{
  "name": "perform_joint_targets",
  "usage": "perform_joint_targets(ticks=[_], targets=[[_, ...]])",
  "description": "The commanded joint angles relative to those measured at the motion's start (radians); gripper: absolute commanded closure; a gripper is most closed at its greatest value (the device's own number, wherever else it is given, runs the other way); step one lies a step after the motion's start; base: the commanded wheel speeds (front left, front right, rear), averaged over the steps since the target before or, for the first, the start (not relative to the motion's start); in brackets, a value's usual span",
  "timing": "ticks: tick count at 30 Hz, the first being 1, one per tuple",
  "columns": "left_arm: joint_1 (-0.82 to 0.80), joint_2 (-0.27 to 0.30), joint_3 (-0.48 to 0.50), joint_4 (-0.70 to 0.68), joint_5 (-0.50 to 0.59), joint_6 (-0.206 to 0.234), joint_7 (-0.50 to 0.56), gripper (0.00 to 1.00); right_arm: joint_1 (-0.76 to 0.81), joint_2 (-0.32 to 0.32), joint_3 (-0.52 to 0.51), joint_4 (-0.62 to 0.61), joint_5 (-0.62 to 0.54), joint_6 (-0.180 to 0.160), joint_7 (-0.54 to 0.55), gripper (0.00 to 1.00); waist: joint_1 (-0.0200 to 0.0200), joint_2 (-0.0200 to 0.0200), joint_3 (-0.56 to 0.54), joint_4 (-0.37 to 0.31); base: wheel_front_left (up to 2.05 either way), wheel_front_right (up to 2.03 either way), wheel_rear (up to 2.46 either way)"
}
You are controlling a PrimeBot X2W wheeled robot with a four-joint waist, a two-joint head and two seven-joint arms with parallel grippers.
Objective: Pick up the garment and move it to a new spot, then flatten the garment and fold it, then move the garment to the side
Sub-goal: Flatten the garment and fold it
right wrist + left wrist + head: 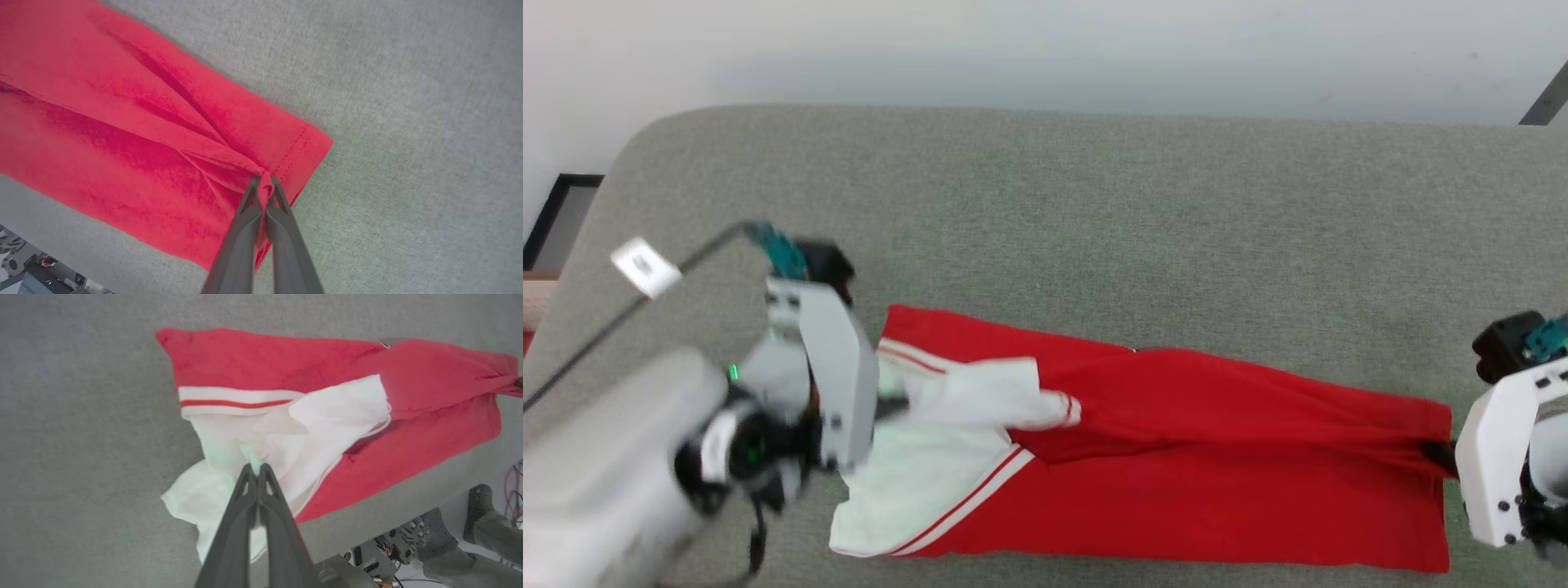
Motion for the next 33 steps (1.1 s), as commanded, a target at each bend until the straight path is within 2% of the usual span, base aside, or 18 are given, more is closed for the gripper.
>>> perform_joint_targets(ticks=[1,4,7,12,13,14,15,16,17,18,19,20,21,27,33], targets=[[0.043,0.018,-0.004,-0.041,-0.011,0.03,0.001,1.0,0.021,0.004,-0.001,-0.003,-0.008,-0.001,0.005,1.0,0.0,-0.0001,0.001,-0.003,0.0,0.0,0.0],[0.104,0.048,-0.018,-0.106,-0.008,0.078,-0.019,1.0,0.043,0.02,0.005,0.007,-0.003,-0.001,0.011,1.0,0.0,-0.0001,0.001,-0.007,0.0,0.0,0.0],[0.155,0.042,-0.028,-0.109,-0.026,0.09,-0.036,1.0,0.046,0.037,0.018,0.026,-0.002,-0.001,0.013,1.0,0.0,-0.0001,-0.002,-0.012,0.0,0.0,0.0],[0.179,0.007,-0.041,-0.039,-0.02,0.055,-0.065,1.0,0.022,0.057,0.038,0.068,-0.019,-0.001,-0.001,1.0,0.0,-0.0001,-0.011,-0.017,0.0,0.0,0.0],[0.181,0.0,-0.037,-0.021,-0.023,0.047,-0.071,1.0,0.019,0.063,0.043,0.075,-0.021,-0.001,-0.004,0.94,0.0,-0.0001,-0.013,-0.019,0.0,0.0,0.0],[0.179,-0.004,-0.037,-0.006,-0.023,0.041,-0.077,1.0,0.014,0.069,0.045,0.079,-0.021,-0.001,-0.011,0.73,0.0,-0.0001,-0.016,-0.02,0.0,0.0,0.0],[0.176,-0.008,-0.037,0.009,-0.018,0.035,-0.081,0.76,0.01,0.071,0.049,0.086,-0.025,-0.001,-0.013,0.41,0.0,-0.0001,-0.02,-0.02,0.0,0.0,0.0],[0.173,-0.01,-0.039,0.019,-0.012,0.029,-0.084,0.65,0.006,0.071,0.056,0.089,-0.025,-0.001,-0.014,0.0,0.0,-0.0001,-0.025,-0.022,0.0,0.0,0.0],[0.169,-0.012,-0.038,0.029,-0.008,0.026,-0.091,0.56,0.003,0.071,0.061,0.091,-0.022,-0.001,-0.011,0.0,0.0,-0.0001,-0.03,-0.023,0.0,0.0,0.0],[0.166,-0.014,-0.035,0.036,-0.006,0.021,-0.097,0.36,0.001,0.073,0.062,0.094,-0.016,-0.001,-0.01,0.0,0.0,-0.0001,-0.037,-0.023,0.0,0.0,0.0],[0.167,-0.015,-0.032,0.041,-0.005,0.019,-0.104,0.11,0.002,0.074,0.063,0.096,-0.012,-0.001,-0.006,0.0,0.0,-0.0001,-0.044,-0.024,0.0,0.0,0.0],[0.167,-0.015,-0.032,0.041,-0.005,0.019,-0.104,0.11,0.002,0.074,0.063,0.096,-0.012,-0.001,-0.006,0.0,0.0,-0.0001,-0.044,-0.024,0.0,0.0,0.0],[0.169,-0.014,-0.03,0.042,-0.004,0.016,-0.11,0.0,0.005,0.073,0.063,0.099,-0.011,-0.001,-0.003,0.0,0.0,-0.0001,-0.052,-0.024,0.0,0.0,0.0],[0.205,0.012,-0.003,0.024,0.005,0.014,-0.188,0.0,0.028,0.097,0.024,0.106,-0.005,-0.001,-0.005,0.0,0.0,-0.0001,-0.118,-0.022,0.0,0.0,0.0],[0.264,0.039,0.034,-0.024,0.051,0.007,-0.359,0.0,0.069,0.136,-0.046,0.107,-0.005,-0.001,-0.029,0.0,0.0,-0.0001,-0.181,-0.007,0.0,0.0,0.0]])
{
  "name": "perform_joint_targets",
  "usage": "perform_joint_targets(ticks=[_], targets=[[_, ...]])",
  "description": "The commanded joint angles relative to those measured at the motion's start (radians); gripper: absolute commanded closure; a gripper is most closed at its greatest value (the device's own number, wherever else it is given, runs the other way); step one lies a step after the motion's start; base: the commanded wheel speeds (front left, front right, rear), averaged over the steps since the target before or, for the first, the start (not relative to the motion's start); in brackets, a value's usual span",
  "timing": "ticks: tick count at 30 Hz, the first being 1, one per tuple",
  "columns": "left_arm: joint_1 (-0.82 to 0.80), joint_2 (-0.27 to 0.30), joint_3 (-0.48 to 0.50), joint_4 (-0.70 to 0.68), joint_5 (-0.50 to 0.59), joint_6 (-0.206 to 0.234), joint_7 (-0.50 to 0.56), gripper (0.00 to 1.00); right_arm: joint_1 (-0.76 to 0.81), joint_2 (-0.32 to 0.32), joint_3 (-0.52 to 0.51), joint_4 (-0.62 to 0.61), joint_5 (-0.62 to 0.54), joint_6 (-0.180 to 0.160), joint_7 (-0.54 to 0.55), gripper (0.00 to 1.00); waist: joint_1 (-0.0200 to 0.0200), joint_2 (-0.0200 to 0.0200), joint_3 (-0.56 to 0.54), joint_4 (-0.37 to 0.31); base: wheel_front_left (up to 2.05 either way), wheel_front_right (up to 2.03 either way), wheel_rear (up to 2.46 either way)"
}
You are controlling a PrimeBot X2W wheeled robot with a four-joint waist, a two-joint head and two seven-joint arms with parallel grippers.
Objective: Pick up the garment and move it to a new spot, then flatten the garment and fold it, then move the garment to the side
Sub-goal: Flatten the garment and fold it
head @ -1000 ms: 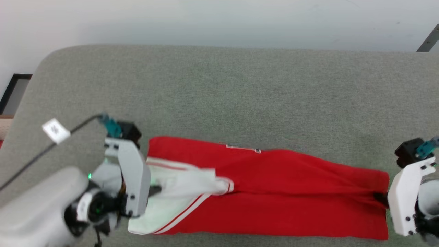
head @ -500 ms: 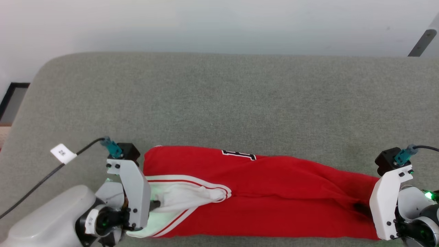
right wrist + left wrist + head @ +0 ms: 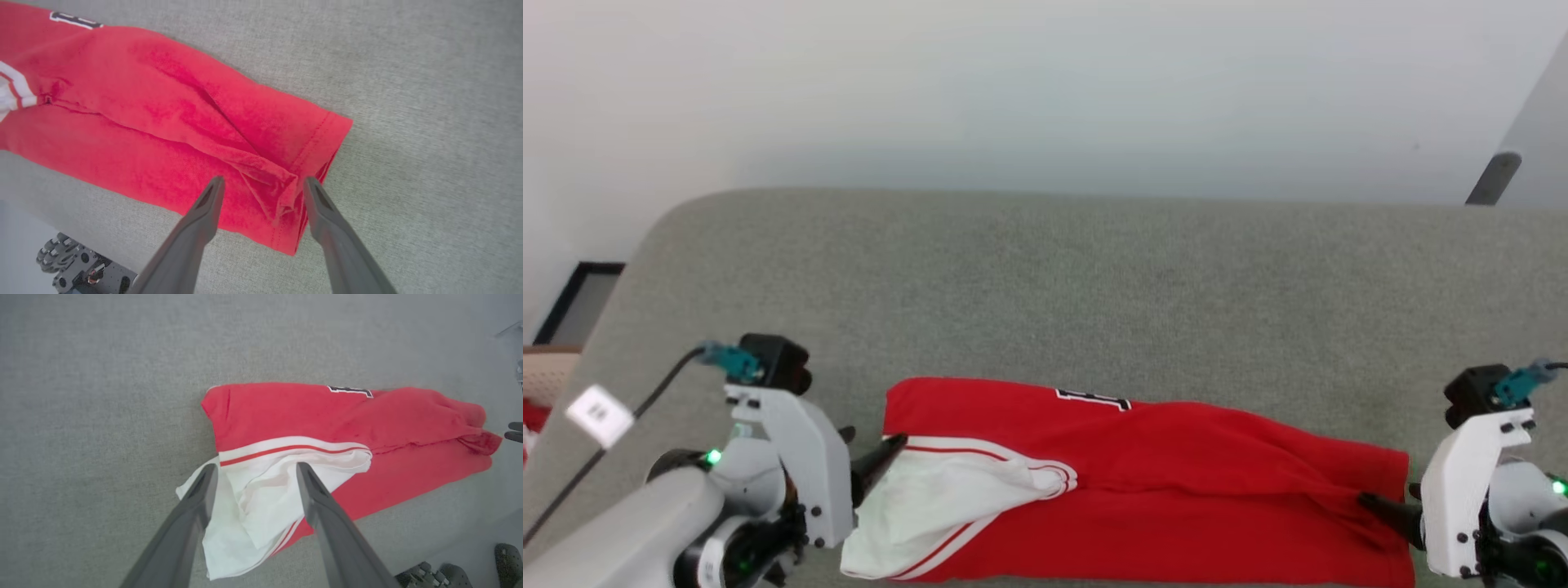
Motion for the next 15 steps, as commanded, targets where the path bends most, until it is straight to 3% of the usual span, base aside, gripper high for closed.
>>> perform_joint_targets(ticks=[1,9,15], targets=[[0.02,0.005,0.002,-0.004,0.01,-0.003,-0.016,0.0,0.018,0.007,-0.006,0.001,-0.001,-0.001,-0.005,0.0,0.0,0.0,-0.032,0.013,0.0,0.0,0.0],[0.127,0.025,0.059,-0.038,0.117,-0.01,-0.353,0.0,0.045,0.042,-0.106,0.035,-0.035,-0.001,-0.023,0.0,0.0,0.0,-0.055,0.042,0.0,0.0,0.0],[0.226,0.005,0.113,-0.005,0.187,0.009,-0.591,0.0,0.041,0.048,-0.164,0.075,-0.08,-0.001,-0.01,0.0,0.0,0.0,-0.057,0.072,0.0,0.0,0.0]])
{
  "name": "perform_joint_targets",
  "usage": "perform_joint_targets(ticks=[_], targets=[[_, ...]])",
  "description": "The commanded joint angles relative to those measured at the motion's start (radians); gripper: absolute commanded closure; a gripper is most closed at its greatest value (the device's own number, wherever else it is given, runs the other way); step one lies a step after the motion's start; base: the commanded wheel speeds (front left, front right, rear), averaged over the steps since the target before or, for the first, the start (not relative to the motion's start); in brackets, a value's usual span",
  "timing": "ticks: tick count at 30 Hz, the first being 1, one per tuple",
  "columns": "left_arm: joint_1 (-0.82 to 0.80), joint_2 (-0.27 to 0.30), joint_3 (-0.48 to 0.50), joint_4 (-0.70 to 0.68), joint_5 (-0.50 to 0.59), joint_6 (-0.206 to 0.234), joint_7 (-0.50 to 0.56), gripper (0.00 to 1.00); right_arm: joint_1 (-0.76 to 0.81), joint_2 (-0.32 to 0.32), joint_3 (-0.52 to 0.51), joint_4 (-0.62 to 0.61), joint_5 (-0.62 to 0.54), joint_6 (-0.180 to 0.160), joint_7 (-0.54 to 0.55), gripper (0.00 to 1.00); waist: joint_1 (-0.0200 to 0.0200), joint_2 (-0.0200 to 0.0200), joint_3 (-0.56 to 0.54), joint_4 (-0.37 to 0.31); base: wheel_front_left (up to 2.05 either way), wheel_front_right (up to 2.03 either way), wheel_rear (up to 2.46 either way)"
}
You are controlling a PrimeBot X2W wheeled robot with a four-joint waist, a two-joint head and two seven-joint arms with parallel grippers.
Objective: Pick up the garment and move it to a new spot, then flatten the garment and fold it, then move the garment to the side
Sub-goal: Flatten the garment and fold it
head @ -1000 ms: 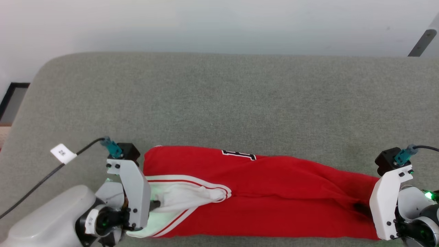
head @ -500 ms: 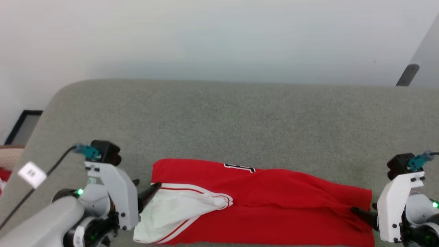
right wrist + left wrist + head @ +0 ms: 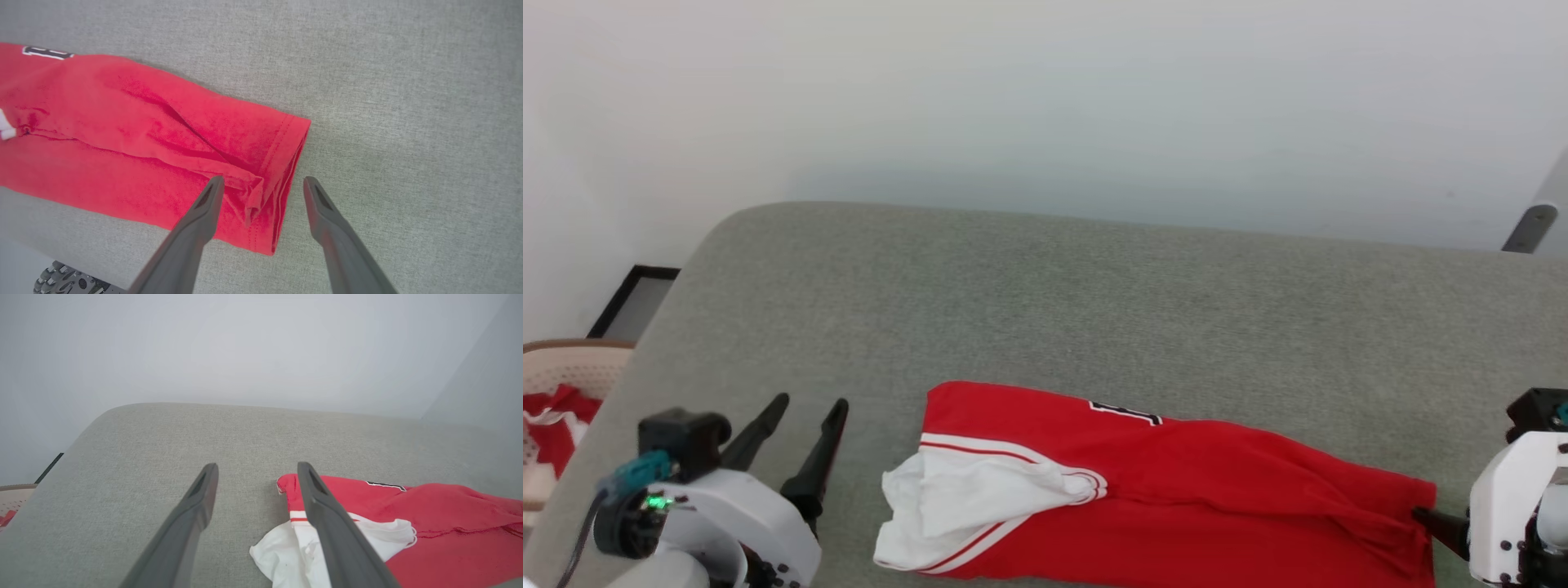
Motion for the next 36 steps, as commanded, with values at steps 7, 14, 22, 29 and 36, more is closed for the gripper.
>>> perform_joint_targets(ticks=[7,14,22,29,36], targets=[[0.147,-0.128,0.242,0.011,0.154,0.004,-0.023,0.0,-0.001,0.014,-0.043,0.042,-0.049,-0.001,0.027,0.0,0.0,0.0,0.014,0.047,0.0,0.0,0.0],[0.325,-0.304,0.527,0.043,0.34,-0.115,-0.023,0.0,-0.016,0.017,-0.049,0.121,-0.098,-0.001,0.026,0.0,0.0,0.0,0.034,0.077,0.0,0.0,0.0],[0.401,-0.461,0.72,0.086,0.481,-0.235,-0.023,0.0,-0.037,0.052,-0.04,0.249,-0.087,-0.001,-0.006,0.0,0.0,0.0,0.049,0.099,0.0,0.0,0.0],[0.418,-0.557,0.839,0.094,0.576,-0.3,-0.023,0.0,-0.054,0.059,0.039,0.32,-0.011,0.002,-0.039,1.0,0.0,0.0,0.061,0.108,0.0,0.0,0.0],[0.422,-0.611,0.911,0.1,0.631,-0.342,-0.023,0.0,-0.083,0.0,0.074,0.336,0.057,-0.001,-0.081,1.0,0.0,0.0,0.075,0.105,0.0,0.0,0.0]])
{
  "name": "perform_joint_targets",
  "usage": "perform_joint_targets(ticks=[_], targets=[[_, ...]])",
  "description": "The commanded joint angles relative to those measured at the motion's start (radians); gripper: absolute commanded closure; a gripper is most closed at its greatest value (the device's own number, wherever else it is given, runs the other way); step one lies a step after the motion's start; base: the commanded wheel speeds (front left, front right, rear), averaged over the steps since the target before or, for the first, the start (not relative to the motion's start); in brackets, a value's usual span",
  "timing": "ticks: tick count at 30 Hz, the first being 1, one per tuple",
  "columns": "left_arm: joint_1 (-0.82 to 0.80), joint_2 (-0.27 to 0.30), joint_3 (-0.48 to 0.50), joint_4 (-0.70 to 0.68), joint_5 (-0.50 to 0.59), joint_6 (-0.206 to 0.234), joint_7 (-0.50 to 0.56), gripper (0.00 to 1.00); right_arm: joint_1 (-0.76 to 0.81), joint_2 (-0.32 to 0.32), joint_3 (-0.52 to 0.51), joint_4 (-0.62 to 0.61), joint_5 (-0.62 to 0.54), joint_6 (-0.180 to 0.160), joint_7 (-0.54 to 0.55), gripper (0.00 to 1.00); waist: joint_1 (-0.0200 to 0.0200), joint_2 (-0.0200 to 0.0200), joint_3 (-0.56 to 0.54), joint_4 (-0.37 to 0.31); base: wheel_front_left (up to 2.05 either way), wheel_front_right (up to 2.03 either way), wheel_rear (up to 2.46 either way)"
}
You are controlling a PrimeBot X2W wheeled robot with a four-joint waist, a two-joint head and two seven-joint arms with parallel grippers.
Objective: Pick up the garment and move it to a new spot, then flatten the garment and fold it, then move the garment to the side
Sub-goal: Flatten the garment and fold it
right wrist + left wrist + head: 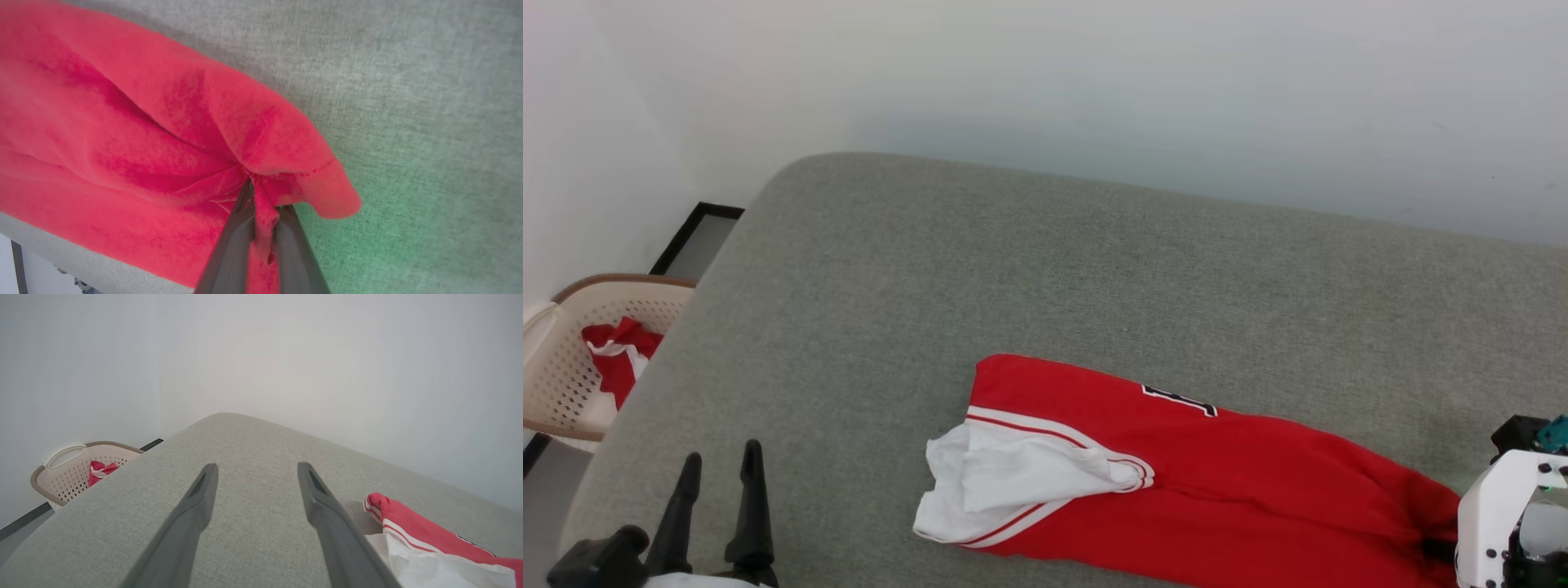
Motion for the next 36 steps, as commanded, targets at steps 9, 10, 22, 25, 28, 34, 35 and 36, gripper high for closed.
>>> perform_joint_targets(ticks=[9,10,22,25,28,34,35,36], targets=[[0.017,-0.031,0.041,0.003,0.04,-0.029,-0.001,0.0,-0.026,-0.1,0.013,0.051,0.024,-0.002,-0.059,1.0,0.0,0.0,-0.007,-0.024,0.0,0.0,0.0],[0.019,-0.031,0.042,0.003,0.044,-0.03,-0.001,0.0,-0.031,-0.111,0.009,0.059,0.032,-0.002,-0.066,1.0,0.0,0.0,-0.008,-0.028,0.0,0.0,0.0],[0.029,-0.032,0.031,0.001,0.041,-0.038,-0.001,0.0,-0.09,-0.228,-0.028,0.189,-0.003,-0.002,-0.123,1.0,0.0,0.0,-0.014,-0.067,0.0,0.0,0.0],[0.037,-0.029,0.024,0.004,0.032,-0.037,-0.001,0.0,-0.103,-0.221,-0.003,0.198,-0.007,-0.002,-0.117,1.0,0.0,0.0,-0.023,-0.081,0.0,0.0,0.0],[0.046,-0.027,0.019,0.008,0.025,-0.037,-0.001,0.0,-0.11,-0.193,0.02,0.162,0.042,-0.001,-0.098,1.0,0.0,0.0,-0.038,-0.096,0.0,0.0,0.0],[0.069,-0.023,0.016,0.013,0.016,-0.037,-0.001,0.0,-0.074,-0.131,0.061,0.01,0.175,-0.001,-0.013,1.0,0.0,0.0,-0.069,-0.115,0.0,0.0,0.0],[0.07,-0.024,0.015,0.013,0.013,-0.037,-0.001,0.0,-0.067,-0.12,0.065,-0.021,0.192,-0.001,0.001,1.0,0.0,0.0,-0.073,-0.116,0.0,0.0,0.0],[0.072,-0.025,0.015,0.014,0.013,-0.037,-0.001,0.0,-0.062,-0.107,0.07,-0.054,0.206,-0.001,0.013,1.0,0.0,0.0,-0.077,-0.116,0.0,0.0,0.0]])
